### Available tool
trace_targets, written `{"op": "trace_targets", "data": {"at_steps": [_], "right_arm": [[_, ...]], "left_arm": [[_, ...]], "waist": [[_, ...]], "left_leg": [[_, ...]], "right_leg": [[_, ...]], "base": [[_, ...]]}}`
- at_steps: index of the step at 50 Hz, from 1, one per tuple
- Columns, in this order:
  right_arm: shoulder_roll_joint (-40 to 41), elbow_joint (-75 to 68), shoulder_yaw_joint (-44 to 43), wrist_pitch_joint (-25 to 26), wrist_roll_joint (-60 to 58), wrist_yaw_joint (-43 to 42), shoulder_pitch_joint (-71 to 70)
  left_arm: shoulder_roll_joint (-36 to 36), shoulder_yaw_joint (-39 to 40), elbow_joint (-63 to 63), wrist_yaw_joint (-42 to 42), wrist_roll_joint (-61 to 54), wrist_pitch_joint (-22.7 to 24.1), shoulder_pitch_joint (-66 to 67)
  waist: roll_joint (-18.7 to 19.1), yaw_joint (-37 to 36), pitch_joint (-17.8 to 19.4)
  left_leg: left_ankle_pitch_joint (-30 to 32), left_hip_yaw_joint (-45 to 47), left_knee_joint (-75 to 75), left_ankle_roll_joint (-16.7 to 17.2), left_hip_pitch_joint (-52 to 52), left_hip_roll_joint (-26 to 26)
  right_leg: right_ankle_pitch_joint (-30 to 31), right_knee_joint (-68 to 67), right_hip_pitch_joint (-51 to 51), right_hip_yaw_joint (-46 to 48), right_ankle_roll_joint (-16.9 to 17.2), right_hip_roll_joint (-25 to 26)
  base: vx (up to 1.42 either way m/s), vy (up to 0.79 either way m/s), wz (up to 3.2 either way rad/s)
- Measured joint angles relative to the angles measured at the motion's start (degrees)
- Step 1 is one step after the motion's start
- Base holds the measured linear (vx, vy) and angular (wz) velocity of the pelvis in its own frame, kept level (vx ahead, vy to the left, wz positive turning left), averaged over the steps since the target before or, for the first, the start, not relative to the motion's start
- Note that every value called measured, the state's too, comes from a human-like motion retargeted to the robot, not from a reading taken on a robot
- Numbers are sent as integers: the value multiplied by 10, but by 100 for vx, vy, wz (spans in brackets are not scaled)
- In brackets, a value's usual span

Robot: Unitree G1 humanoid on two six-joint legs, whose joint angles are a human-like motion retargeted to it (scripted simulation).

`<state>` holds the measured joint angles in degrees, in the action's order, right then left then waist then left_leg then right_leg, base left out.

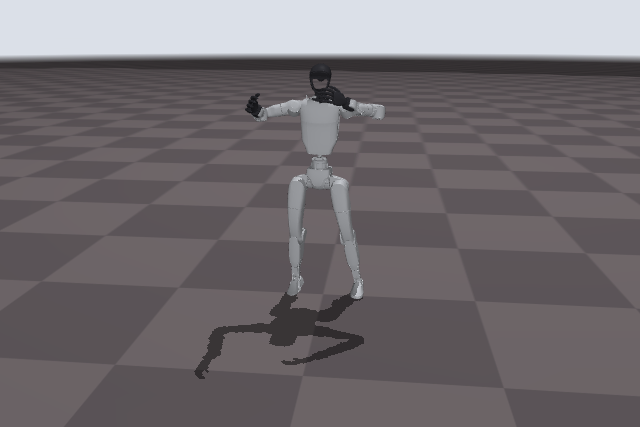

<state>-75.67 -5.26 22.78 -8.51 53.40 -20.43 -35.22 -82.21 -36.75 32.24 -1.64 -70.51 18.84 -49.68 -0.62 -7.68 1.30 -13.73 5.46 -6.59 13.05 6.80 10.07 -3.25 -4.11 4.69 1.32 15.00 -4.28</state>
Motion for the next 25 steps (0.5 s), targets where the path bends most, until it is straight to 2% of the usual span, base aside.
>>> {"op": "trace_targets", "data": {"at_steps": [2, 3, 5, 10, 13, 15, 18, 21, 25], "right_arm": [[-16, 109, -13, -6, -9, 74, 19], [-13, 178, -11, -26, 49, 113, 24], [-26, 291, 14, -42, -2, 67, -1], [-13, 538, 107, -45, -259, 65, -197], [11, 590, 132, -36, -277, 82, -260], [0, 575, 127, -31, -272, 71, -254], [-44, 477, 95, -24, -313, 32, -197], [-70, 339, 49, -15, -322, 12, -108], [-44, 125, 2, 1, -255, -1, -19]], "left_arm": [[-8, 53, -122, 24, 16, -5, 43], [-5, 81, -186, 39, 12, -7, 65], [11, 132, -317, 88, 9, -21, 99], [59, 212, -642, 186, -26, -68, 130], [86, 259, -748, 237, -84, -86, 139], [93, 286, -754, 246, -96, -84, 155], [101, 309, -652, 208, -114, -69, 208], [93, 286, -463, 148, -167, -51, 260], [56, 183, -169, 32, -209, -29, 240]], "waist": [[0, -1, 0], [1, 0, 0], [5, 2, 0], [19, 23, 1], [26, 36, 2], [31, 41, 3], [36, 42, 6], [32, 33, 6], [20, 21, 8]], "left_leg": [[0, 0, -3, -3, -1, -1], [-1, 0, -5, -3, -3, -2], [1, 0, -5, -7, -5, -5], [7, -1, -5, -24, -11, -17], [12, -2, -4, -32, -15, -23], [13, -3, -4, -33, -16, -24], [13, -4, -3, -27, -16, -19], [14, -4, 1, -22, -16, -16], [13, -3, 3, -13, -17, -9]], "right_leg": [[0, 1, 0, 0, 0, -2], [0, 1, 0, -1, 0, -2], [0, 2, -1, -1, 0, -5], [1, 5, -6, -2, 0, -18], [3, 7, -8, -2, 0, -25], [4, 7, -9, -2, 0, -25], [4, 6, -10, 0, 0, -20], [5, 4, -13, 1, 0, -16], [7, 4, -15, 2, 0, -9]], "base": [[0, 0, 0], [0, 0, 0], [0, 0, 0], [0, 0, 0], [0, 0, 0], [0, 0, 0], [0, 0, 0], [0, 0, 0], [0, 0, 0]]}}
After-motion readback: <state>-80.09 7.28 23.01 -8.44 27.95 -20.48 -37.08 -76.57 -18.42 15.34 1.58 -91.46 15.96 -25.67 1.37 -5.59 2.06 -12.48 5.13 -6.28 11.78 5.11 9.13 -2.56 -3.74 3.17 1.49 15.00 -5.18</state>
